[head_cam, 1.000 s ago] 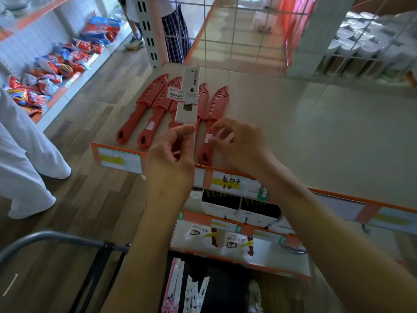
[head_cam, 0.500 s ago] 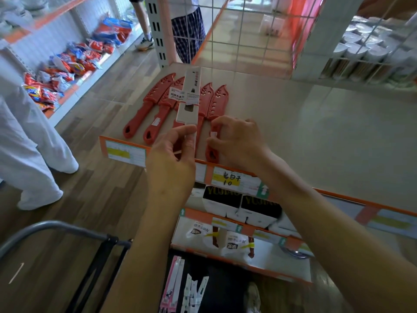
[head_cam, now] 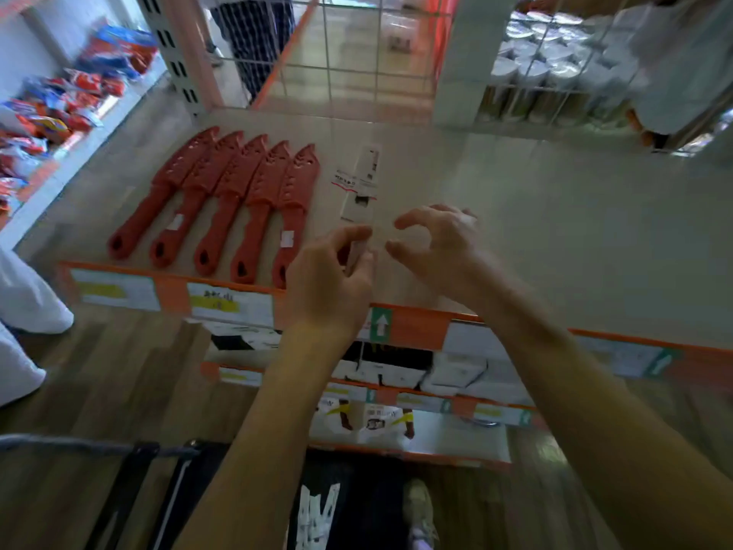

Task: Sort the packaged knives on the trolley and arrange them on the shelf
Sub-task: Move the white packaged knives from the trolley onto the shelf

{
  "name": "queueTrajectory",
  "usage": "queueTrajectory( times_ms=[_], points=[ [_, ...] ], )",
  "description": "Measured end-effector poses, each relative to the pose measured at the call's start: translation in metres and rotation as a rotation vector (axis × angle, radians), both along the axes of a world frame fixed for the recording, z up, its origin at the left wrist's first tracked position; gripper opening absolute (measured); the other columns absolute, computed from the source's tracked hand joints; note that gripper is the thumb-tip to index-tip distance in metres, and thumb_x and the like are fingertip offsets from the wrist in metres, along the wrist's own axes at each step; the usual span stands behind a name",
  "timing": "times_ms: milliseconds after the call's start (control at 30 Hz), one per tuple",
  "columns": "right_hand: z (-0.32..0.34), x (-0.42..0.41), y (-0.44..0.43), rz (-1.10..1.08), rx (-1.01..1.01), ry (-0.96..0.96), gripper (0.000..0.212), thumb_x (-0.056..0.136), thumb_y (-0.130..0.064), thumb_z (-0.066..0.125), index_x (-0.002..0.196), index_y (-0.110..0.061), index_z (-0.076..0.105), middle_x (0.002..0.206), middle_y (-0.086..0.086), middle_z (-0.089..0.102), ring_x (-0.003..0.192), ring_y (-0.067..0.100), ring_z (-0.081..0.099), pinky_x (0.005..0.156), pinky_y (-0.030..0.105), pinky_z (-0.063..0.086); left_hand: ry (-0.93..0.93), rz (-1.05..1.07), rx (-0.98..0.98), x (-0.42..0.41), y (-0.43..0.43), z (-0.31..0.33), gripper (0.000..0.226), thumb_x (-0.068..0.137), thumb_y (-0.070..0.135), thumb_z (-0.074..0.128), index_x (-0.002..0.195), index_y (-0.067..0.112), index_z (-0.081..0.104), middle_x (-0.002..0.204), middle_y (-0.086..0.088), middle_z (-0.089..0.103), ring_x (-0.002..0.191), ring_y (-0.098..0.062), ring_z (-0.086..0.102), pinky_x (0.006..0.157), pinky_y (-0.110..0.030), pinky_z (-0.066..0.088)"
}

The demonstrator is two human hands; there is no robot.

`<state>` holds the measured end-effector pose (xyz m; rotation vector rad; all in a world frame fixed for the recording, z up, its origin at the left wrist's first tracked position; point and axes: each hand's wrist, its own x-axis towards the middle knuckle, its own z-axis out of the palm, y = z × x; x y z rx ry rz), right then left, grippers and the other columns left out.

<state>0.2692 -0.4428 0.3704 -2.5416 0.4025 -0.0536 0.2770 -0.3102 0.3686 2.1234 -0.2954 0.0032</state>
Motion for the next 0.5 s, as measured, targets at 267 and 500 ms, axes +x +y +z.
queueTrajectory(
  times_ms=[267, 500],
  points=[
    [-0.010, -0.009, -0.028, -0.044, -0.032, 0.007, 0.033, 0.085, -0.040, 0.057, 0.115, -0.028, 0.061, 0.129, 0.001, 0.052, 0.122, 0.024, 0.036, 0.085, 0.020, 0.022, -0.065, -0.046, 0.114, 0.007, -0.033, -0.001, 0.034, 0.090, 0.017, 0.056, 0.123, 0.010, 0.058, 0.117, -0.006, 0.065, 0.106, -0.016, 0.060, 0.087, -0.019, 0.043],
    [-0.011, -0.012, -0.029, -0.006, -0.035, -0.001, 0.032, 0.087, -0.038, 0.057, 0.115, -0.024, 0.061, 0.128, 0.000, 0.051, 0.117, 0.022, 0.040, 0.075, 0.015, 0.017, -0.184, -0.052, 0.416, 0.017, -0.031, -0.012, 0.036, 0.085, 0.024, 0.061, 0.121, 0.018, 0.058, 0.113, -0.012, 0.060, 0.105, -0.027, 0.053, 0.086, -0.030, 0.039]
  ],
)
